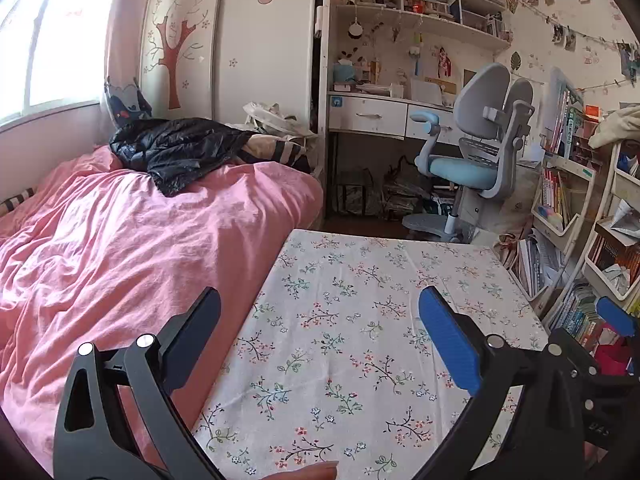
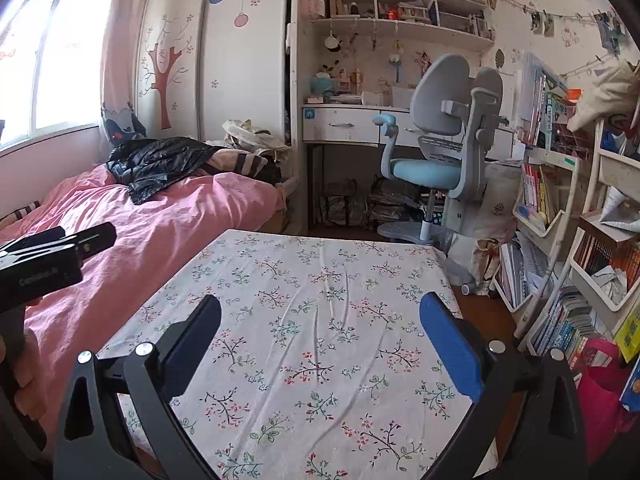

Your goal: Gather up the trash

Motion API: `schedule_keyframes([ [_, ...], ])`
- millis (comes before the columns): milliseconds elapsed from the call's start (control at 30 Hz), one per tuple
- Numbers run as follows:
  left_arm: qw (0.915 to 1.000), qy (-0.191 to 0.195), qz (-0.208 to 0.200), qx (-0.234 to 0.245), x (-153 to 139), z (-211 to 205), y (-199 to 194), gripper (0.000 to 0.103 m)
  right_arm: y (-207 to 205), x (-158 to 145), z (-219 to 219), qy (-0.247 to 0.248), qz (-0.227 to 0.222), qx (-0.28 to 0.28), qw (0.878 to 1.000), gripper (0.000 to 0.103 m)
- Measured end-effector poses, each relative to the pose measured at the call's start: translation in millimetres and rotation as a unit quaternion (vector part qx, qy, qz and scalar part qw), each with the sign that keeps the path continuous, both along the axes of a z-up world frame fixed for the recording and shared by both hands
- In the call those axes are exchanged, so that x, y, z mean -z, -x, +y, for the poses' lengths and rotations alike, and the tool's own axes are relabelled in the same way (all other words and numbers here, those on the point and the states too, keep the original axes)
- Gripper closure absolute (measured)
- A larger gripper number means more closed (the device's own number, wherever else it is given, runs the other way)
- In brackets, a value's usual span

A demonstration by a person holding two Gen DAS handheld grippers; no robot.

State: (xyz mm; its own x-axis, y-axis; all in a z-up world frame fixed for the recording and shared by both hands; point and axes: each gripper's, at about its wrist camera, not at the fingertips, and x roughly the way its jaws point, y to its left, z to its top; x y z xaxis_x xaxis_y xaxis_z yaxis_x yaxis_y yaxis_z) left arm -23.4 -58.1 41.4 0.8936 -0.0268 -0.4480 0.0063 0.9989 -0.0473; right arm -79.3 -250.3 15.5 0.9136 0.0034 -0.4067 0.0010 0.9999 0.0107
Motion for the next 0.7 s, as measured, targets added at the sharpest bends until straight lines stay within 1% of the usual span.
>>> schedule_keyframes([
  [100, 1.0000, 0.003, 0.004, 0.001, 0, -3, 1, 0.007, -5, 1, -5, -0.014, 0.013, 0.009, 1.000, 0.007],
  [267, 0.9993, -0.027, 0.025, 0.001, 7, -9, -5, 0.007, -3, -2, -5, -0.006, 0.011, 0.014, 1.000, 0.007],
  [367, 0.9994, -0.025, 0.025, -0.003, 7, -8, -4, 0.007, -4, -1, -4, -0.003, 0.018, 0.015, 1.000, 0.007],
  [500, 0.9996, -0.018, 0.022, 0.000, 5, -8, -2, 0.007, -5, -1, 0, 0.013, 0.019, 0.011, 1.000, 0.007],
  [700, 0.9994, -0.024, 0.025, 0.010, 6, -14, -4, 0.007, -10, 1, -2, 0.017, 0.023, 0.009, 1.000, 0.007],
])
